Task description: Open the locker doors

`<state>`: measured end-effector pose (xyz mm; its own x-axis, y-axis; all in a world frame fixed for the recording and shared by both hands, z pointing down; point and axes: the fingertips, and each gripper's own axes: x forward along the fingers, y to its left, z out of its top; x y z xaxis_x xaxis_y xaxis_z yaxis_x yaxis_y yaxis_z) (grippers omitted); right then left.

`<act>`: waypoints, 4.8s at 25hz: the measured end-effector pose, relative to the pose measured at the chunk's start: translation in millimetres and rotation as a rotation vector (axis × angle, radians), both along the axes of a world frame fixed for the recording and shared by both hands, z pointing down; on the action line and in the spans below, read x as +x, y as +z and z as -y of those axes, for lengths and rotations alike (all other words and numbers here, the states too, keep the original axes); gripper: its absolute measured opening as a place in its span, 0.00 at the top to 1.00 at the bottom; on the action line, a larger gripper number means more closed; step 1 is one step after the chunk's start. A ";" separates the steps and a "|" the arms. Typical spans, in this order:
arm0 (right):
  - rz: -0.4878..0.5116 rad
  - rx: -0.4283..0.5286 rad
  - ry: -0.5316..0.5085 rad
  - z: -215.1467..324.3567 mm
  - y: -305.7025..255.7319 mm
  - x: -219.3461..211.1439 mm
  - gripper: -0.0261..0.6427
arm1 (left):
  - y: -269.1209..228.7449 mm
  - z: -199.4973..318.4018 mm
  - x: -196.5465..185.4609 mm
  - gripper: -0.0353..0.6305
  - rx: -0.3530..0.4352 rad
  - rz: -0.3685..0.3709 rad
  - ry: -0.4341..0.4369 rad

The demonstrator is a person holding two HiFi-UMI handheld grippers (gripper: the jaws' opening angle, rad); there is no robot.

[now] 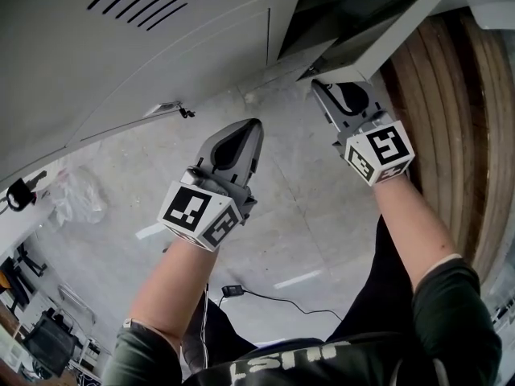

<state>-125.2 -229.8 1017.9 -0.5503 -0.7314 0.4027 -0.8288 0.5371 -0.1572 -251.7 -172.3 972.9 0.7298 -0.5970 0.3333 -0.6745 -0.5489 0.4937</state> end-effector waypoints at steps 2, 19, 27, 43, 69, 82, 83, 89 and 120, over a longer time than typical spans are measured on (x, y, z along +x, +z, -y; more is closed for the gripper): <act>-0.007 -0.006 -0.009 -6.6 0.2 6.1 0.73 | 1.8 -1.1 1.5 0.95 -0.005 -0.001 0.004; 0.002 -0.061 -0.041 -53.3 0.4 57.6 0.72 | 18.5 -9.4 16.9 0.95 -0.042 0.005 0.037; 0.043 -0.104 -0.005 -61.4 2.4 73.1 0.72 | 13.0 -10.9 23.4 0.95 -0.037 -0.010 0.040; 0.085 -0.152 0.049 -75.8 5.6 94.5 0.74 | 19.1 -17.3 18.0 0.95 -0.045 -0.005 0.033; -0.001 -0.150 0.097 -103.7 4.2 175.1 0.81 | 28.3 -20.2 29.4 0.95 -0.062 -0.010 0.057; -0.064 -0.144 0.173 -106.3 3.8 210.4 0.82 | 29.1 -23.1 32.5 0.95 -0.058 -0.004 0.072; -0.071 -0.145 0.182 -106.5 3.6 214.3 0.82 | 29.3 -23.8 32.6 0.95 -0.059 -0.004 0.072; -0.124 -0.131 0.201 -105.2 2.6 232.1 0.83 | 29.0 -24.5 34.5 0.95 -0.055 -0.004 0.080; -0.058 -0.198 0.544 -116.8 21.0 285.9 0.90 | 21.1 -30.7 31.7 0.95 -0.016 0.013 0.082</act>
<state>160.7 -113.1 1038.9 -0.0891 -0.8105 0.5789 -0.9875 -0.0039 -0.1575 -219.9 -141.6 994.0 0.7712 -0.5302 0.3523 -0.6344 -0.5943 0.4944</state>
